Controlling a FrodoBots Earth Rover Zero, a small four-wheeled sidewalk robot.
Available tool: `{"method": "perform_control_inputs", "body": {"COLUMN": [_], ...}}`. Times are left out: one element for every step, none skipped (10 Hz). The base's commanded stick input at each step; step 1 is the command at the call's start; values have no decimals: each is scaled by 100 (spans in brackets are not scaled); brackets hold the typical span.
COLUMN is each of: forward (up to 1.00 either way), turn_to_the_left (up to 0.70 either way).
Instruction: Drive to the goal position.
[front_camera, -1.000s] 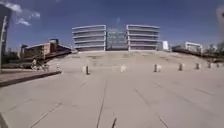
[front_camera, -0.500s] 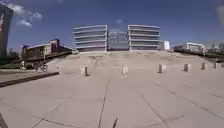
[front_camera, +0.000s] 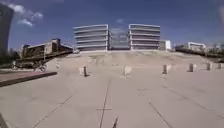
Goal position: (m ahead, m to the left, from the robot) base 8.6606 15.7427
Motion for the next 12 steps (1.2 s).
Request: {"method": "perform_control_inputs", "body": {"forward": [70,70,70,70,70,70,70,70,70,70,70,70], "turn_to_the_left": [0,0,0,0,0,0,0,0,0,0,0,0]}}
